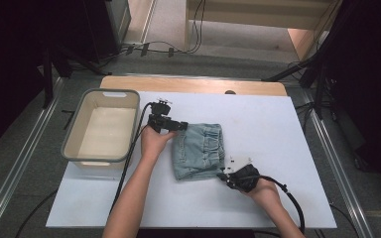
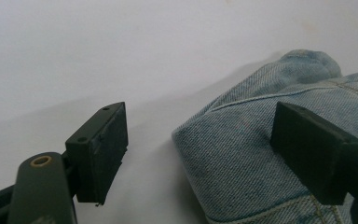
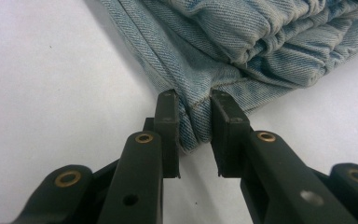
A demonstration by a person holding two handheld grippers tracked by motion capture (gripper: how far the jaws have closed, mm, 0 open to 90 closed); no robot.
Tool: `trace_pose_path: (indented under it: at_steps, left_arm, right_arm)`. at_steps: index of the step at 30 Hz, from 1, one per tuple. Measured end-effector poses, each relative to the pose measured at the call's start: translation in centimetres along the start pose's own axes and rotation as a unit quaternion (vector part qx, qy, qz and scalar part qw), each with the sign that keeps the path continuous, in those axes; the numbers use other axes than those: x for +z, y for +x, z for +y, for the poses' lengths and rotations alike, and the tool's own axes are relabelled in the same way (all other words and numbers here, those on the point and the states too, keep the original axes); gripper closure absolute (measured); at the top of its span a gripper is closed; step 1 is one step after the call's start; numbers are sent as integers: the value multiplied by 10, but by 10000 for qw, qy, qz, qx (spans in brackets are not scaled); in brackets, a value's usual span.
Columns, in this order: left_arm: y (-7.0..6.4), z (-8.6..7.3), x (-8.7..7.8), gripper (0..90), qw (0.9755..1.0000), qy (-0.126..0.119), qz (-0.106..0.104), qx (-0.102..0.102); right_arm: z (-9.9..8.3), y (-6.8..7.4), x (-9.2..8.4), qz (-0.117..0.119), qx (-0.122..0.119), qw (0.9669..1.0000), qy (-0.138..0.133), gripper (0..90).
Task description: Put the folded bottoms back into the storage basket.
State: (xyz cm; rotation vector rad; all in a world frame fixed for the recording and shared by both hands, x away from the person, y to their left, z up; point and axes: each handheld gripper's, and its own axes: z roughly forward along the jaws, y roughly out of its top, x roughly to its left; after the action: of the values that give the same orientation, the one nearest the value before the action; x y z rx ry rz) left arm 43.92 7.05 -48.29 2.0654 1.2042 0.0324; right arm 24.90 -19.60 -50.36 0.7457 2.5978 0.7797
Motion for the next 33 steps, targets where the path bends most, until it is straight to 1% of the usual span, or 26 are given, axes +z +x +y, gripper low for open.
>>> trace_pose_path:
  at_steps: [1, 5, 8, 10, 11, 15, 16, 19, 20, 21, 25, 26, 29, 33]
  left_arm:
    - [1, 0, 1, 225, 10000, 30, -43, -23]
    - [4, -2, 5, 255, 9997, 123, -177, -110]
    - [6, -3, 7, 274, 9996, 155, -223, -105]
    - [7, -4, 9, 292, 9992, 207, -293, -196]
    - [9, -4, 10, 291, 9988, 246, -344, -262]
    - [8, -4, 10, 285, 9990, 240, -321, -201]
    - [8, -4, 10, 284, 9989, 241, -331, -211]
    - [8, -4, 10, 291, 9990, 238, -322, -223]
    - [9, -5, 10, 312, 9986, 223, -420, -240]
    - [10, -5, 11, 370, 9979, 211, -535, -296]
    - [12, -6, 14, 483, 9967, 169, -721, -340]
    - [13, -6, 14, 483, 9963, 148, -761, -378]
    - [14, -7, 15, 521, 9958, 138, -802, -412]
    - [13, -6, 14, 612, 9965, 124, -761, -333]
  right_arm:
    - [0, 0, 0, -12, -13, 10000, -8, 725]
    - [0, 0, 0, -19, -60, 10000, -17, 725]
    - [0, 0, 0, -20, -43, 10000, -8, 725]
    - [0, 0, 0, -26, -44, 10000, -10, 725]
    - [0, -1, 0, -83, -83, 9999, -32, 725]
    - [0, -1, 0, -75, -87, 9999, -33, 725]
    - [0, 1, 0, 22, -12, 10000, -12, 726]
    - [0, 0, 0, -5, -41, 10000, -21, 726]
    - [0, 0, 0, -1, -29, 10000, -22, 726]
    - [0, 1, 0, 23, -6, 10000, -11, 726]
    - [0, 0, 0, 2, -4, 10000, -24, 726]
    - [0, 0, 0, 2, -4, 10000, -24, 726]
    - [0, 1, 0, 2, 9, 10000, -23, 726]
    - [0, 1, 0, -4, 25, 10000, -22, 727]
